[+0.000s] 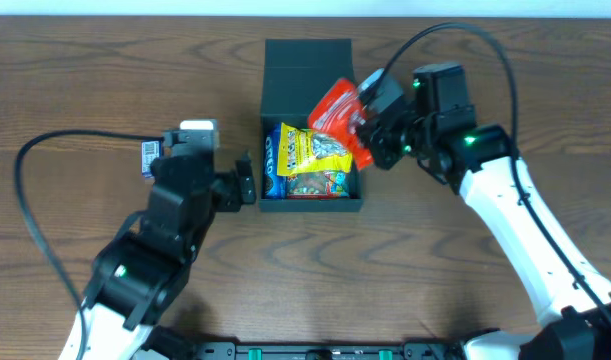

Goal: Pack container
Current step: 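Carry the red bag left and push it into the box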

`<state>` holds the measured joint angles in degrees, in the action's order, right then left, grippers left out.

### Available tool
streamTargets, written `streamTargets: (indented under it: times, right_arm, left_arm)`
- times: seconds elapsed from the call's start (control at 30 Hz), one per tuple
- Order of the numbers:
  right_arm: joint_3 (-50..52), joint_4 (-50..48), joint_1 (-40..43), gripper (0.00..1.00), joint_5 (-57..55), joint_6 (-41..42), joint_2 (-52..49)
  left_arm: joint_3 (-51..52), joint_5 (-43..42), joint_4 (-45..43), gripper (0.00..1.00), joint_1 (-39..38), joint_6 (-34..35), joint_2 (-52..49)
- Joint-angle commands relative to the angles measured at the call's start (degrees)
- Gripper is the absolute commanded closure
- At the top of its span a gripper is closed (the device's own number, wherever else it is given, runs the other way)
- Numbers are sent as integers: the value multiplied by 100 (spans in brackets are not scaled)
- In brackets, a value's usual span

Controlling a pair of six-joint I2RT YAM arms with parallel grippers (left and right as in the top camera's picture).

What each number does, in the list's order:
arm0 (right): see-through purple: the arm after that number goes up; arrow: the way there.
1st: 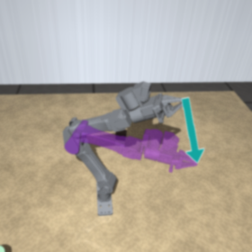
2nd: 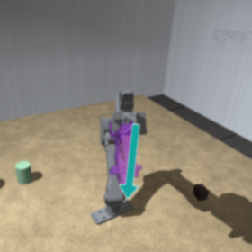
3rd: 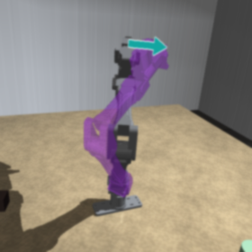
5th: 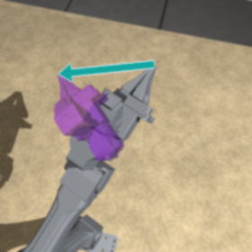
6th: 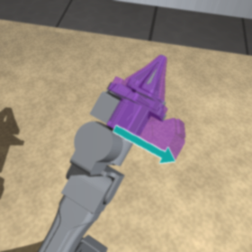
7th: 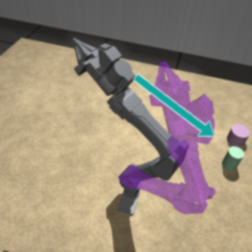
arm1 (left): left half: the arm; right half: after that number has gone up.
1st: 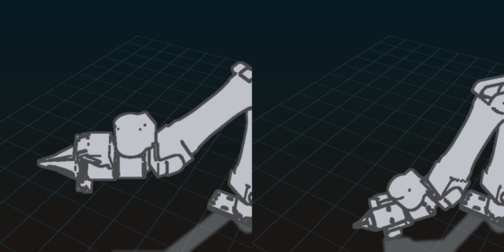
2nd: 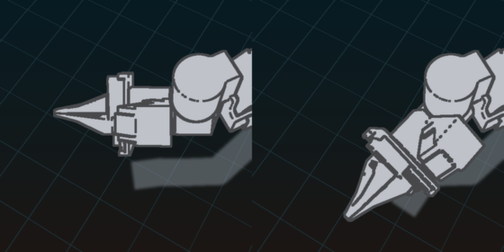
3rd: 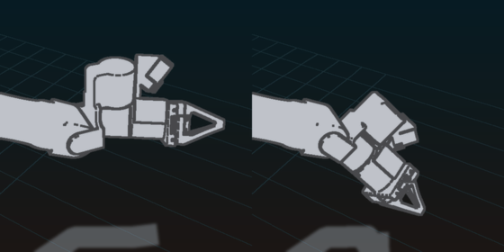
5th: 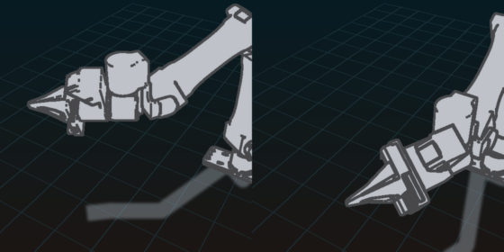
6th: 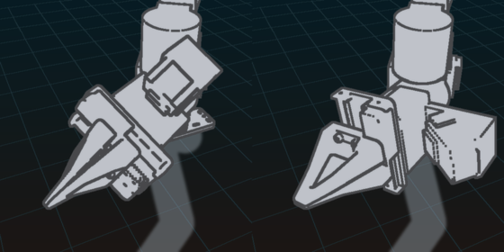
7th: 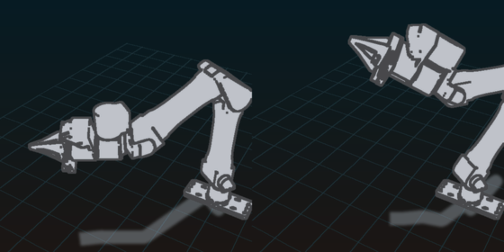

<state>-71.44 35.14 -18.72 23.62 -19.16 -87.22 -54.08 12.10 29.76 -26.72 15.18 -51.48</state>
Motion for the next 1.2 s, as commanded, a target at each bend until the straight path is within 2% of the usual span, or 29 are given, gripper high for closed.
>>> streamTargets:
  times: [0.0, 0.13, 0.2, 0.63, 0.83, 1.07, 1.17]
  right_arm:
    - [-11, 72, -243, 98, 365, -1333, 68]
    - [-11, 367, -546, 99, 586, -2798, -70]
    - [-4, 479, -638, 99, 680, -3130, -190]
    - [-4, 380, -682, 99, 566, -3536, -1495]
    - [-4, 328, -682, 99, 107, -3624, -1985]
    - [-7, 234, -682, 99, -111, -3595, -2044]
    - [-13, 170, -682, 98, -63, -3189, -1891]
  left_arm:
    - [-116, 190, 0, 5, 17, -44, 450]
    - [-116, 188, 142, 5, 17, -42, 872]
    - [-116, 186, 249, 4, 17, -42, 916]
    - [-116, 188, 470, 5, 17, -44, 914]
    - [-116, 188, 581, 5, 17, -42, 914]
    - [-116, 188, 599, 5, 17, -44, 914]
    - [-116, 188, 599, 5, 17, -44, 914]
